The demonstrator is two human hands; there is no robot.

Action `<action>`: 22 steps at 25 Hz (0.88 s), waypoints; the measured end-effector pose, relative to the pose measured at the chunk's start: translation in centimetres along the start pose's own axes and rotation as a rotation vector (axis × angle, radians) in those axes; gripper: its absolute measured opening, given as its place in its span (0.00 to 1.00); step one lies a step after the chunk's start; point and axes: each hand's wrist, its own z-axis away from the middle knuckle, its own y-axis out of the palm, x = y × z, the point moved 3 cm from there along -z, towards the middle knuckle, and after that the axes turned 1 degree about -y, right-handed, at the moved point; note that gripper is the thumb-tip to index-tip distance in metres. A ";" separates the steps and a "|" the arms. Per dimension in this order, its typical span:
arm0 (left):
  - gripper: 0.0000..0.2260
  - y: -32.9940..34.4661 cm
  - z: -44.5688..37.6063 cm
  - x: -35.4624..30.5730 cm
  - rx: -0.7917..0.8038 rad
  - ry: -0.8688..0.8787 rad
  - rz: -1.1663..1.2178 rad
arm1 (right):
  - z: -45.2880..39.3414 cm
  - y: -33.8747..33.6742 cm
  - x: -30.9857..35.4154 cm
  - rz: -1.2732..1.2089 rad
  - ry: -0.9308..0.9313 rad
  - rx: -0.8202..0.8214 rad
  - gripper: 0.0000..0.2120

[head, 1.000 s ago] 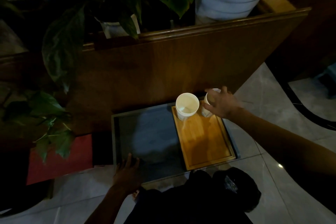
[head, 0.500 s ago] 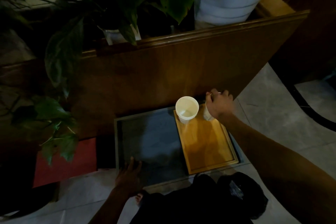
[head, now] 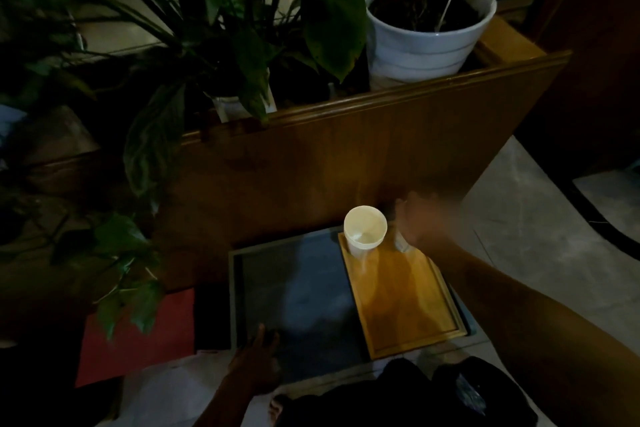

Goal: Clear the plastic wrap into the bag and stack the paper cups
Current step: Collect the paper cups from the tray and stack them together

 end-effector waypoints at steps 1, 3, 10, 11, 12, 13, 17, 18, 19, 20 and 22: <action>0.34 -0.1 0.1 -0.1 -0.012 0.005 -0.001 | -0.2 -0.3 -0.1 -0.023 -0.010 0.012 0.25; 0.33 -0.3 0.5 -0.4 -0.034 0.007 -0.003 | -0.6 -1.0 -0.2 -0.055 -0.028 0.022 0.25; 0.34 0.4 1.1 -0.7 -0.110 -0.011 0.047 | -0.4 -0.9 -0.1 -0.080 -0.047 0.018 0.26; 0.35 0.6 1.1 -0.8 -0.100 -0.023 0.064 | -0.3 -0.8 0.0 -0.060 -0.039 0.056 0.28; 0.36 0.6 1.3 -0.9 -0.129 -0.033 0.087 | -0.3 -0.6 0.0 -0.039 -0.032 0.073 0.31; 0.38 0.4 1.3 -1.1 -0.229 -0.034 0.079 | -0.2 -0.6 -0.1 -0.023 -0.016 0.077 0.33; 0.40 0.4 1.2 -1.0 -0.228 -0.010 0.050 | -0.3 -1.0 0.0 -0.073 0.027 0.069 0.37; 0.39 1.0 0.9 -0.6 -0.123 -0.014 0.092 | -0.5 -1.0 -0.1 -0.120 0.048 0.065 0.37; 0.39 1.3 0.9 -0.4 -0.104 -0.016 0.100 | -0.2 -1.6 0.1 -0.173 0.068 0.056 0.38; 0.38 1.5 0.7 -0.3 -0.114 -0.017 0.092 | -0.3 -2.0 0.0 -0.204 0.082 0.043 0.38; 0.37 1.3 0.6 -0.4 -0.100 -0.028 0.071 | 0.0 -3.4 0.4 -0.203 0.079 0.015 0.37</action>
